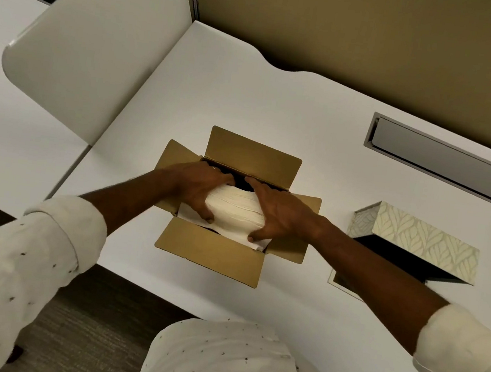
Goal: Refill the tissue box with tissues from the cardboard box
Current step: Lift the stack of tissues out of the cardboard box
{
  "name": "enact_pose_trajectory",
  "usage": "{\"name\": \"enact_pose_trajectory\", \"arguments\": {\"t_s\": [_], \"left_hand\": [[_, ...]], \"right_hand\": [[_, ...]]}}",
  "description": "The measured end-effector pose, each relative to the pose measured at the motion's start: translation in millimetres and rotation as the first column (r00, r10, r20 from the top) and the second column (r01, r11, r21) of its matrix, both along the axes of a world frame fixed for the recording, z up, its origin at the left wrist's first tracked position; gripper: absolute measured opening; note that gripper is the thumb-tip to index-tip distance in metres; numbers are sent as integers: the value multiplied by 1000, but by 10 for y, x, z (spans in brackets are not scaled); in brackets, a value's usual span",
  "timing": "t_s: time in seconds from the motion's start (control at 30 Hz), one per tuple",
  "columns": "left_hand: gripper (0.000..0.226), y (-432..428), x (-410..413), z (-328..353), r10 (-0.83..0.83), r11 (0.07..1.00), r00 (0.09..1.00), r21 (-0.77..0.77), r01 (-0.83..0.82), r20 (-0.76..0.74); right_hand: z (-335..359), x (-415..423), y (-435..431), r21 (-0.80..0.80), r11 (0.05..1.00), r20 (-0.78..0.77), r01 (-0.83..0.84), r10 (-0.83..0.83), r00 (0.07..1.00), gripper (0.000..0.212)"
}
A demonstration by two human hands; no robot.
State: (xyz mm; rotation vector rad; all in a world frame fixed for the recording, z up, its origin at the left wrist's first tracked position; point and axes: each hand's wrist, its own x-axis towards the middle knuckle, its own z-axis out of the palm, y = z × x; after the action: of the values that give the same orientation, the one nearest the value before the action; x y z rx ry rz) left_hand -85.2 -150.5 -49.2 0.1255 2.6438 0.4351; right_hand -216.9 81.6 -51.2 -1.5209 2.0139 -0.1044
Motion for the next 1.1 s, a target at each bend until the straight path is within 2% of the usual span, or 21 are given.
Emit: {"name": "enact_pose_trajectory", "arguments": {"t_s": [0.07, 0.13, 0.27, 0.37, 0.5, 0.77, 0.87, 0.97, 1.03, 1.1], "left_hand": [[95, 17, 60, 5, 24, 999, 998, 22, -23, -59], [94, 44, 142, 0, 71, 996, 992, 62, -65, -101], [90, 116, 310, 8, 87, 993, 968, 99, -66, -234], [90, 125, 361, 49, 49, 999, 963, 33, -41, -265], [93, 57, 439, 73, 50, 999, 953, 26, -44, -298], [89, -127, 592, 97, 228, 968, 924, 169, -183, -306], [88, -169, 606, 131, 342, 927, 886, 267, -263, -314], [94, -207, 619, 262, 450, 860, 850, 390, -330, -273], [101, -219, 612, 419, 503, 775, 849, 520, -359, -164], [108, -177, 646, 600, 546, 634, 837, 664, -396, -22]], "right_hand": [[10, 8, 57, -43, 999, -26, 19, -20, 999, 126], [2, 33, 137, -157, 986, -48, 49, -57, 997, 117], [-80, 109, 315, -345, 935, -11, 88, -98, 995, 103], [-125, 182, 369, -393, 909, 49, 139, -130, 990, 101], [-94, 206, 394, -438, 877, 81, 197, -179, 980, 98], [-24, 203, 402, -488, 813, 147, 317, -282, 948, 89], [16, 189, 363, -515, 755, 224, 407, -340, 913, 91], [154, 156, 315, -535, 679, 367, 503, -349, 862, 97], [286, 137, 326, -502, 630, 507, 593, -341, 792, 104], [440, 123, 403, -425, 583, 654, 692, -330, 680, 106]]}}
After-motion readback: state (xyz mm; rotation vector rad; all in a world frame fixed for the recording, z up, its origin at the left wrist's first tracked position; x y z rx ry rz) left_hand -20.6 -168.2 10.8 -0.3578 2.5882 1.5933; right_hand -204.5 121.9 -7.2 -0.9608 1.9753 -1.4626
